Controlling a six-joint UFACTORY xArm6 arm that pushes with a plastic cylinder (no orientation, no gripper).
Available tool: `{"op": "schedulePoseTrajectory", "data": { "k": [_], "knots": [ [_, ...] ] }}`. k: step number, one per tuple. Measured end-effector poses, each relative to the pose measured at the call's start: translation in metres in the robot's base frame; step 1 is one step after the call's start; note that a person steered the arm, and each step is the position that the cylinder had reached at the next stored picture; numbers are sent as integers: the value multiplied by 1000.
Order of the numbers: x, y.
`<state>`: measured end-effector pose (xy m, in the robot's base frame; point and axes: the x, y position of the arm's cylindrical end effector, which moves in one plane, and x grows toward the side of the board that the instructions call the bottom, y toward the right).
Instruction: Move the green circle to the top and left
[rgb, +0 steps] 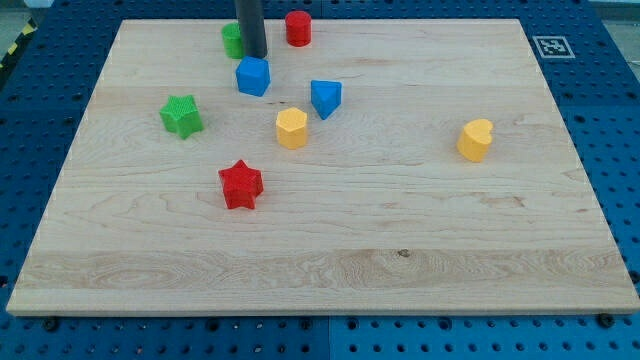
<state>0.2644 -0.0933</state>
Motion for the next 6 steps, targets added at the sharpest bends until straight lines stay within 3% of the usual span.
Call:
{"op": "schedulePoseTrajectory", "data": {
  "k": [2,4,6],
  "knots": [
    [-7,-3],
    [-27,-55],
    [-42,-28]
  ]
}}
